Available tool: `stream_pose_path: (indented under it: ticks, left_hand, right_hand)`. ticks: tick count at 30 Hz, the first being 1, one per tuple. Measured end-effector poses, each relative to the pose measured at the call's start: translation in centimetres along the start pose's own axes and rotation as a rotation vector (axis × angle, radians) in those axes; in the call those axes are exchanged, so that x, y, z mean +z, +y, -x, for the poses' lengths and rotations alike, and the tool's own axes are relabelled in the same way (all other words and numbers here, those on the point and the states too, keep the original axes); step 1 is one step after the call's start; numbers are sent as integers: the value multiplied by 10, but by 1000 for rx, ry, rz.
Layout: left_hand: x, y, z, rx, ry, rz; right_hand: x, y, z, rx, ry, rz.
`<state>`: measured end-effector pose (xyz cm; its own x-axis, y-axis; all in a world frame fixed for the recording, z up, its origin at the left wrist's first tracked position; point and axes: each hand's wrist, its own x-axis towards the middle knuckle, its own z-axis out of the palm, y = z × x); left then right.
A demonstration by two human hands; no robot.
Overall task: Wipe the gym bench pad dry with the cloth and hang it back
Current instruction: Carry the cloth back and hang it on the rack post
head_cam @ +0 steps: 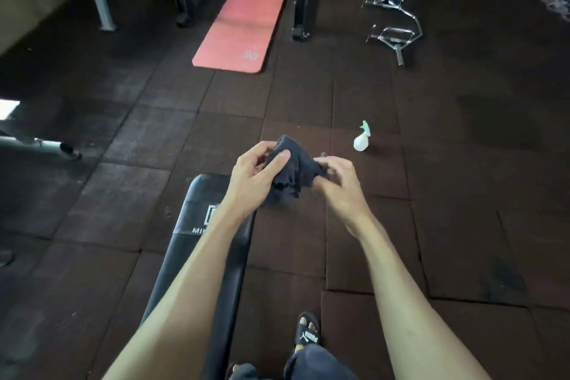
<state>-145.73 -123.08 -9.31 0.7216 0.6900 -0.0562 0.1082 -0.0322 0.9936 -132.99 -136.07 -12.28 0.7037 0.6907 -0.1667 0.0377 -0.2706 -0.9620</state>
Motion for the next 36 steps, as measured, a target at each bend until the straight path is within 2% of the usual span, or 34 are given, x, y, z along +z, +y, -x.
stream_pose_path:
  ticks: [2,5,7,10,12,15,19,22,27,30,36]
  left_hand:
    - [18,16,-17,27,-16,-27]
    - [44,31,-43,38,-14,-38]
    - [58,37,-59,16,-11,-22]
    - [73,44,-90,-72,-9,91]
    - [79,47,-118,-122,-44,178]
    - [84,45,-165,-149,-123,186]
    - [89,48,-240,-144,-181,211]
    - [88,58,-317,-137,-191,230]
    - [86,88,-446,-128,-74,253]
    - [93,102,-512,-125,-53,258]
    - [110,109,-632,-147,-68,226]
  right_hand:
    - [-22,-4,-11,-109,10,100]
    - [-50,-10,-32,-188,-20,29]
    - [-63,-16,-46,-204,-30,-57]
    - [-80,-20,-73,-204,44,-72]
    - [-91,-20,-98,-184,93,-85]
    - [-100,-23,-143,-154,168,-94]
    - [-104,-35,-221,-134,219,-134]
    - [-105,-55,-294,-159,182,-121]
    - [-114,-104,-410,-62,174,-231]
    - [-124,-131,-469,-26,103,-387]
    - [-141,-150,-592,-88,119,-341]
